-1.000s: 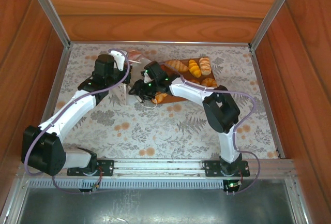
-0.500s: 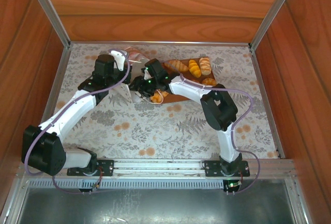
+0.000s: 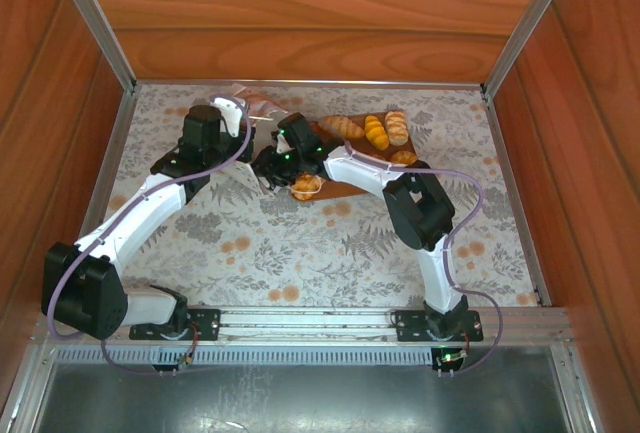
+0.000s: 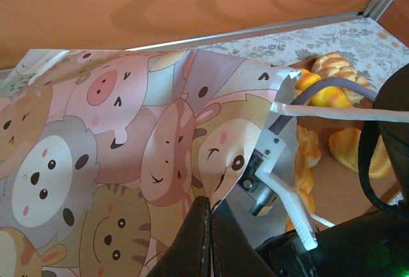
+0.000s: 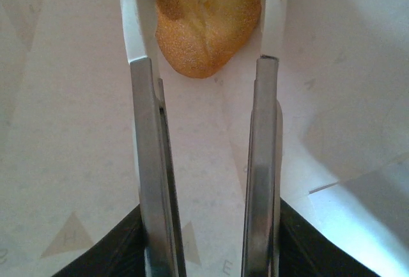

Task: Take the fake bread out of the paper bag

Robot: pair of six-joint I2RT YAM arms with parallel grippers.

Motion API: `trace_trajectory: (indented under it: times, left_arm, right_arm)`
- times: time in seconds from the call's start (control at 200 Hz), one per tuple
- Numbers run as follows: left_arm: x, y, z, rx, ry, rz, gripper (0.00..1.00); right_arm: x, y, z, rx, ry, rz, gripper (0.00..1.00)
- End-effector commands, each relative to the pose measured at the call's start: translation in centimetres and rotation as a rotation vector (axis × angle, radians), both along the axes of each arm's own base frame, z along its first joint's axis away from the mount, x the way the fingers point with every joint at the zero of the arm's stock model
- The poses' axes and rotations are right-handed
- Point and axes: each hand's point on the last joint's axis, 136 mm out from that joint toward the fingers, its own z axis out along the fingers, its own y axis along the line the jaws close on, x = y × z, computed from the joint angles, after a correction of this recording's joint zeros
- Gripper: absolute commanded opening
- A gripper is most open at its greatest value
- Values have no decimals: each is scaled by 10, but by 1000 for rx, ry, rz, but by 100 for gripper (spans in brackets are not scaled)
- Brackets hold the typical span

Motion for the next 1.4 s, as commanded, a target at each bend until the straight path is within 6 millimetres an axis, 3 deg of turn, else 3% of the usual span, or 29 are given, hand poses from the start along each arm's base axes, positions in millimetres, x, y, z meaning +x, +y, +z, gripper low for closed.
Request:
trace_trajectory:
  times: [0.0,0.335,0.825,0.865,1.394]
  left_arm:
    - [3,1,-2,2,-7,9,0]
    - [9,16,-6,25,-6,105,0]
    - [12,24,-5,34,-10,156,0]
    - [13,26,-5,36,-10,164,0]
    - [21,36,-6,21,3,261,0]
  right_arm:
    - [4,-6,29,8,-96,28,20]
    - [-23,-39,66,-8,-171,29,1]
    - [-61,-74,89,-42,-194,67,0]
    - [-68,-82,103,-26,-217,66,1]
    - [-143,-167,139,-44,-260,46,3]
